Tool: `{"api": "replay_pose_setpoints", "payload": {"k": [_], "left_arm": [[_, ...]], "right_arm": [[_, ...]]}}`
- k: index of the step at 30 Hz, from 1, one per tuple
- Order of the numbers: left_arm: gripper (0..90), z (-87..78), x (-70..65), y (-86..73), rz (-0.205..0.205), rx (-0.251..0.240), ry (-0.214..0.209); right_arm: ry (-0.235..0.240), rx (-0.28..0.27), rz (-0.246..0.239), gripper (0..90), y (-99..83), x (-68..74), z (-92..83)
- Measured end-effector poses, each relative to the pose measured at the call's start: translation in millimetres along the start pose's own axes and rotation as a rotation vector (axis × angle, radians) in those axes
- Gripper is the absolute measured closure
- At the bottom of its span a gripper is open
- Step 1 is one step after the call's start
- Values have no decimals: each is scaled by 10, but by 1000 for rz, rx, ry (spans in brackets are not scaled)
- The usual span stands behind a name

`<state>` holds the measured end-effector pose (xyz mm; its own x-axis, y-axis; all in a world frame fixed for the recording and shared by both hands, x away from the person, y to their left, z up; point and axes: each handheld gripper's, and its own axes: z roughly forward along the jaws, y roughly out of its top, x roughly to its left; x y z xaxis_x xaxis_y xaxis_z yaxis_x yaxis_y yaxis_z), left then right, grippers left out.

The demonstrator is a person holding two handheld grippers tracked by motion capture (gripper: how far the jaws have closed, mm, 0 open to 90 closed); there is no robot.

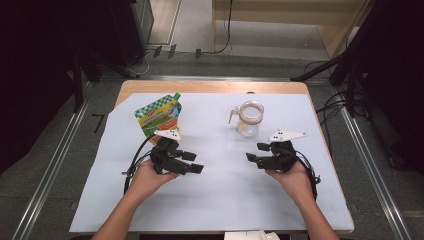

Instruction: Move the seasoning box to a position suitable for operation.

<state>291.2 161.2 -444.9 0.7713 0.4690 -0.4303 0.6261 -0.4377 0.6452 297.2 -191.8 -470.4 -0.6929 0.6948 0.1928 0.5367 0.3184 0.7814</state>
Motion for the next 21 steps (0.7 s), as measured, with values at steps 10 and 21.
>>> {"api": "replay_pose_setpoints", "payload": {"k": [10, 21], "left_arm": [[351, -5, 13, -3, 4, -11, 14], [352, 21, 25, 3, 0, -15, 6]], "right_arm": [[10, -26, 32, 439, 5, -58, -57], [-2, -24, 23, 491, 6, -64, -51]]}}
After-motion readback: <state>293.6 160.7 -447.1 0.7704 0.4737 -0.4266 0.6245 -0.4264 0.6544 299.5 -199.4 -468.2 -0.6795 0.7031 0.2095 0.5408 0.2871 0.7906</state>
